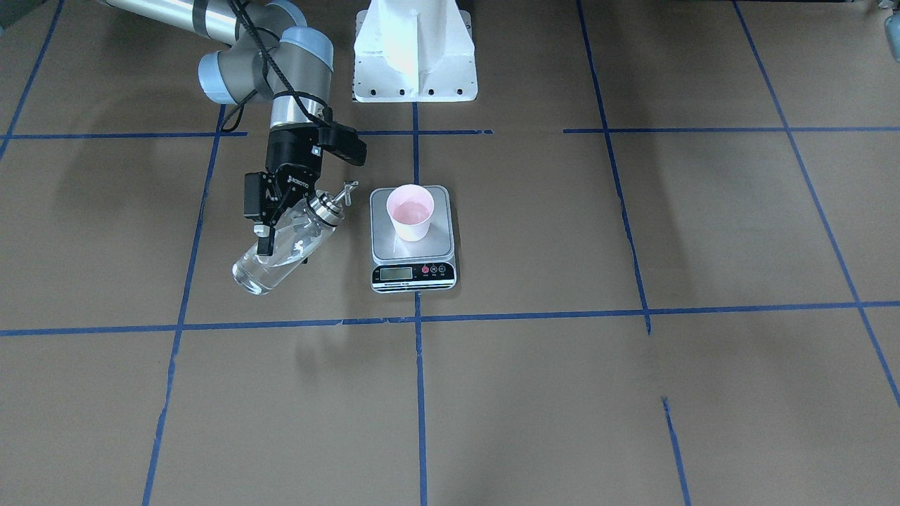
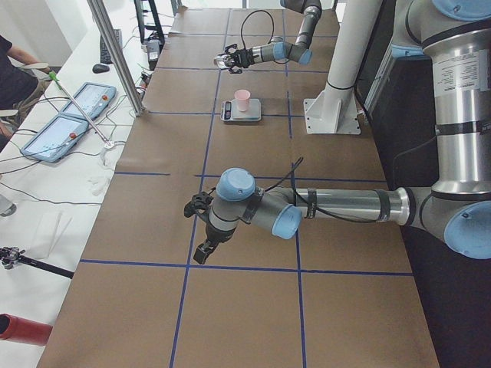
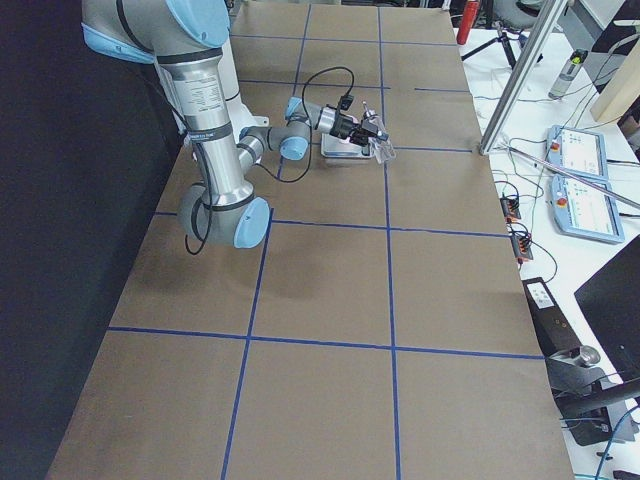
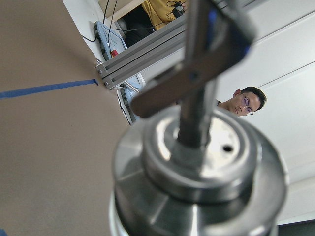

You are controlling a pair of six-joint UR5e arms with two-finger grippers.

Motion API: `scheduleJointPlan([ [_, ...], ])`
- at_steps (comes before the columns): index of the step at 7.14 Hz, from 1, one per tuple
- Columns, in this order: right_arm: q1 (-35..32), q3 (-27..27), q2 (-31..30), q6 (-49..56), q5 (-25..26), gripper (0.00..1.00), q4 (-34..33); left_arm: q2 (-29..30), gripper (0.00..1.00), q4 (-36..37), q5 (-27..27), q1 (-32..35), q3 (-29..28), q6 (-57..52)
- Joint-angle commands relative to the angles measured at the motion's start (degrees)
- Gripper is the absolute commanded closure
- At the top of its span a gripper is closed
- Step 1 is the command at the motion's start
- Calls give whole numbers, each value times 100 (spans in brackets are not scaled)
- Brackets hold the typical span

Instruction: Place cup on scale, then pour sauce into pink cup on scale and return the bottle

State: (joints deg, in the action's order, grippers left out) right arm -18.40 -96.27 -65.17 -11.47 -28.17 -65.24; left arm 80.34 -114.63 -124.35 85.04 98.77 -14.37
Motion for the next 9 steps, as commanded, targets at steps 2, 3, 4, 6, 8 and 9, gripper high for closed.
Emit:
scheduleJointPlan([
  [2, 284, 337, 49, 659, 855, 100, -7, 35, 0, 45, -1, 12, 2, 22],
  [3, 362, 337, 49, 1064, 1171, 100, -15, 52, 0, 63, 7, 21, 2, 22],
  [4, 389, 337, 57, 1564, 1391, 100, -15, 52, 0, 63, 7, 30, 2, 22],
  [6, 433, 337, 75, 2452, 1708, 100, -15, 61, 0, 72, -1, 30, 2, 13],
  [8, 486, 346, 198, 3035, 1903, 100, -33, 52, 0, 81, -1, 38, 2, 13],
  [9, 504, 346, 294, 3167, 2008, 100, -259, 52, 0, 81, -1, 38, -7, 13],
])
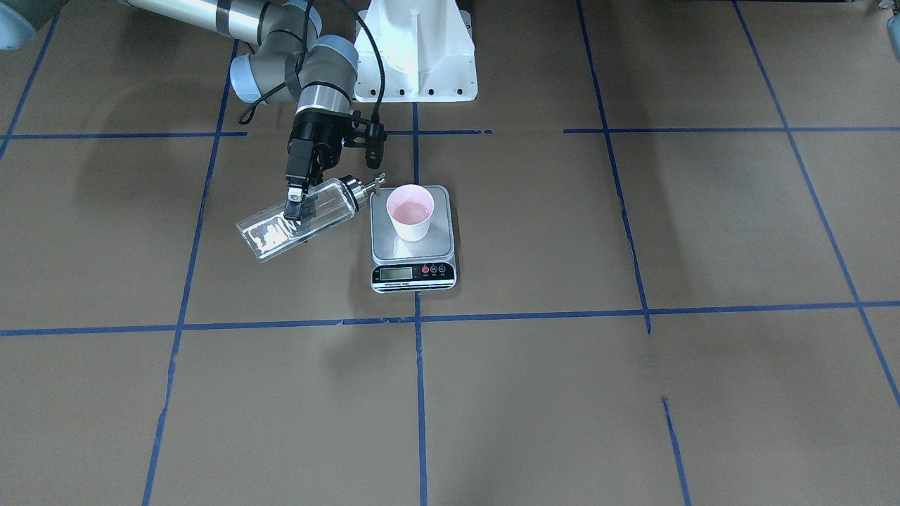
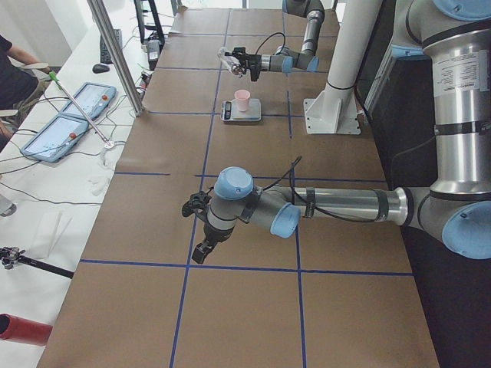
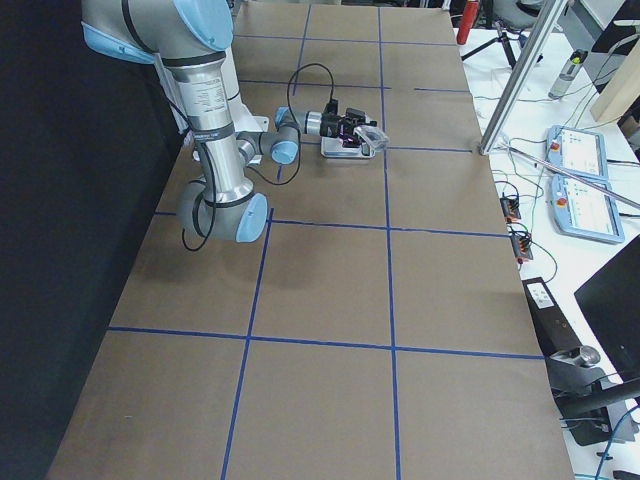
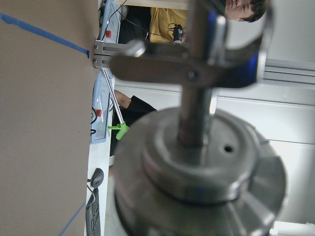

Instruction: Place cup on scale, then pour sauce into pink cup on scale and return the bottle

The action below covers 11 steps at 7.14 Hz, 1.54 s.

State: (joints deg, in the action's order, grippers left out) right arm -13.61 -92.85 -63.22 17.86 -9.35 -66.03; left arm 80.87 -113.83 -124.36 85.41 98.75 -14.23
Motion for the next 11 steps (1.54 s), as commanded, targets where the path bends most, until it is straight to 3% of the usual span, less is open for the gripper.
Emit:
scheduleJointPlan([
  [1, 42, 3, 186, 245, 162, 100, -400, -1, 0, 1, 0, 10, -22, -9],
  [11, 51, -5, 108, 1458, 637, 100, -525, 8, 0, -7, -18, 55, 48, -9],
])
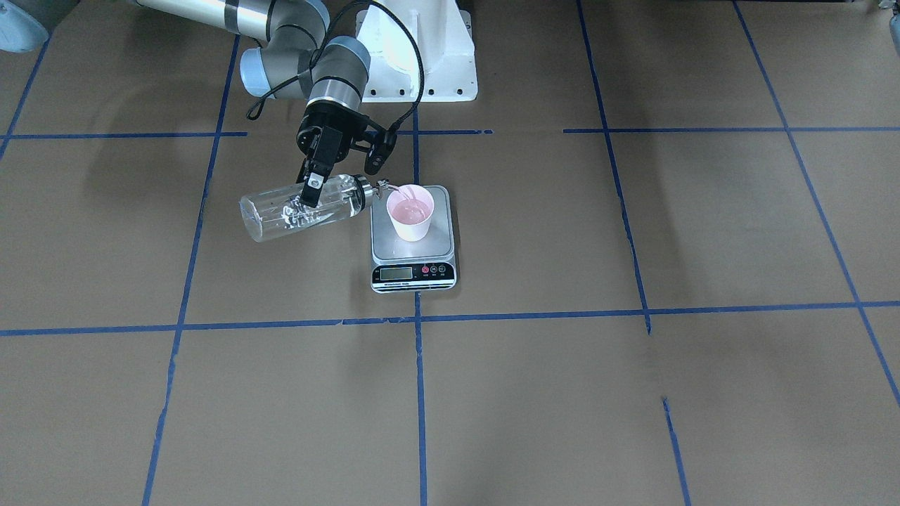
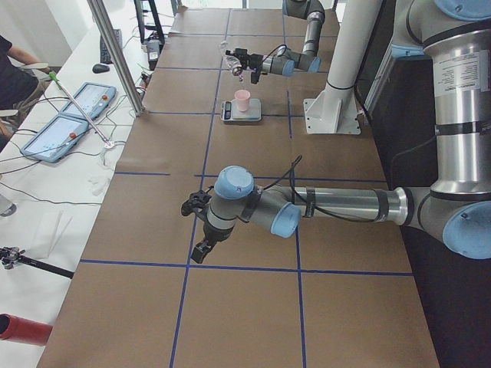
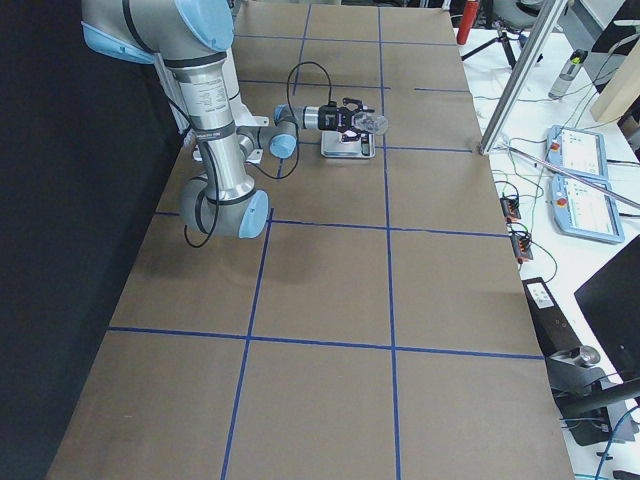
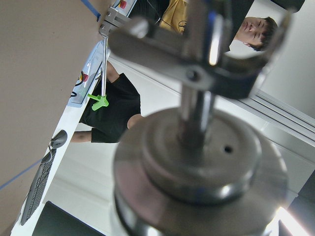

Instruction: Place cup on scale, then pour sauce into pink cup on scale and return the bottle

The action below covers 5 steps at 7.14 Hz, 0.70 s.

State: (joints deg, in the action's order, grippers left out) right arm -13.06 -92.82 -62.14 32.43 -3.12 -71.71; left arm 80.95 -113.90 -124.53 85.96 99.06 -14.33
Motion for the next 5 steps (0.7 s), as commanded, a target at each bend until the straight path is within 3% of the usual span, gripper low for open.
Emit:
scheduleJointPlan([
  [1, -3, -8, 0, -130, -30, 100, 52, 0, 0, 0, 7, 0, 16, 9],
  [5, -30, -16, -35, -1982, -723, 100, 52, 9, 0, 0, 8, 53, 139, 9],
])
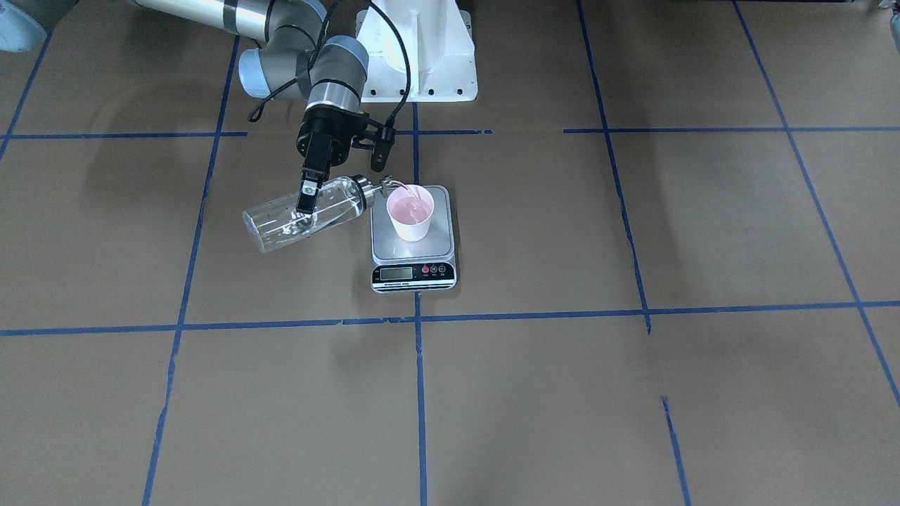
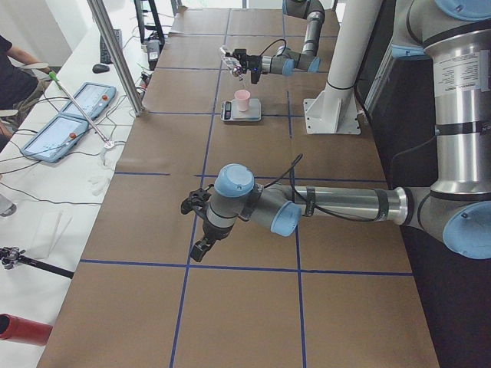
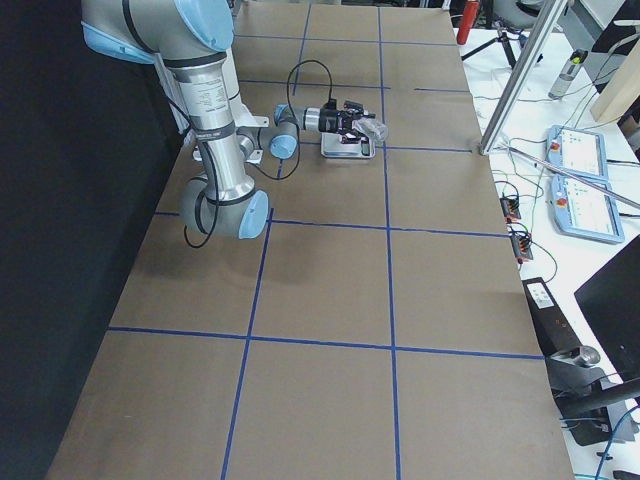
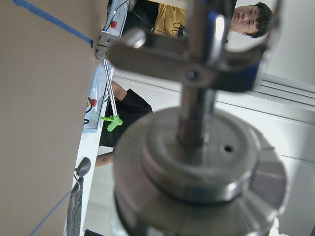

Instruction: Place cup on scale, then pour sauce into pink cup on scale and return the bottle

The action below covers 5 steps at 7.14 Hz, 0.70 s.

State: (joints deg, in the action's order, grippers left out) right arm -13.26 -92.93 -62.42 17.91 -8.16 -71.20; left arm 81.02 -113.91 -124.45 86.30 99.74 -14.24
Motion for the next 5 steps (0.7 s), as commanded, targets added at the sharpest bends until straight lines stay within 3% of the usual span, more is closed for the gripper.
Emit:
scheduleJointPlan([
  [1, -18, -6, -7, -1074, -369, 100, 0, 1, 0, 0, 0, 35, 90, 0],
  [5, -19, -85, -7, -2745, -731, 100, 9, 98, 0, 9, 9, 53, 90, 18],
])
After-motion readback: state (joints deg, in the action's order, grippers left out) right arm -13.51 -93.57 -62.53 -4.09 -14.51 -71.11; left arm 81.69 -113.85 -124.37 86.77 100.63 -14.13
